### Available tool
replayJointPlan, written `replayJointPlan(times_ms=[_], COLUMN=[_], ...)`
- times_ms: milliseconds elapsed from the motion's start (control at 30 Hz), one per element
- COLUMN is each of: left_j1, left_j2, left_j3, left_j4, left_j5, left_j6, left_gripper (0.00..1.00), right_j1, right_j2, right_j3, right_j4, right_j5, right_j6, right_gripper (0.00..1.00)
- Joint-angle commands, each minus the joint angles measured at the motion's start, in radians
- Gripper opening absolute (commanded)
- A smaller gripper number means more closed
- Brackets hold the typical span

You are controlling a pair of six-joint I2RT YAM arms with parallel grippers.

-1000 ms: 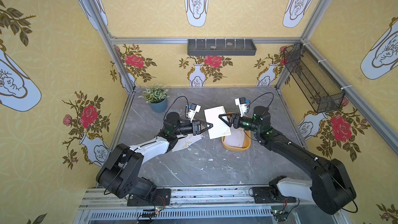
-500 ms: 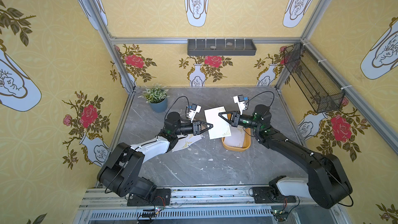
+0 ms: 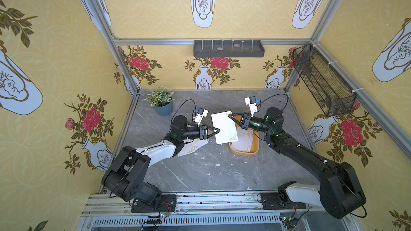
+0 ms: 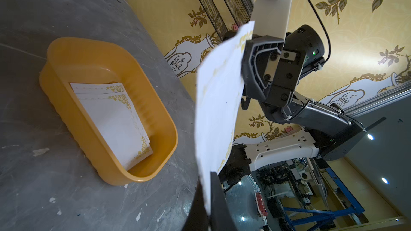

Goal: Take out the stationery paper from the storage box
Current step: Pick up the stationery paper from the storage box.

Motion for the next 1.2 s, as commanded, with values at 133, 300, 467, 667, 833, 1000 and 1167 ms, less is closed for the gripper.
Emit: replayJointPlan(times_ms=[133, 300, 467, 667, 833, 1000, 1167], left_j1=[0.0, 0.0, 0.001, 0.0, 0.0, 0.0, 0.001], left_j2=[0.008, 0.01, 0.017, 0.013, 0.006, 0.0, -0.013], left_j3=[0.005, 0.007, 0.011, 0.019, 0.019, 0.016, 0.014], left_j4=[-0.002, -0.005, -0.016, -0.027, -0.049, -0.054, -0.073], left_j5=[0.003, 0.004, 0.003, 0.004, -0.001, -0.005, -0.011], left_j6=[0.015, 0.015, 0.022, 0.027, 0.038, 0.042, 0.052], left_gripper=[0.0, 0.0, 0.0, 0.0, 0.0, 0.0, 0.0], right_j1=[-0.008, -0.008, -0.006, -0.005, 0.011, 0.018, 0.021], right_j2=[-0.013, 0.0, 0.025, 0.026, 0.013, 0.007, -0.01], right_j3=[0.008, 0.02, 0.026, 0.001, -0.029, -0.053, -0.079], right_j4=[0.014, 0.0, 0.024, 0.022, 0.015, 0.01, 0.01], right_j5=[0.004, 0.012, -0.01, -0.016, -0.011, -0.017, -0.003], right_j6=[-0.015, -0.016, -0.005, 0.004, 0.002, 0.007, 0.012], right_gripper=[0.0, 0.51, 0.0, 0.45, 0.0, 0.0, 0.19])
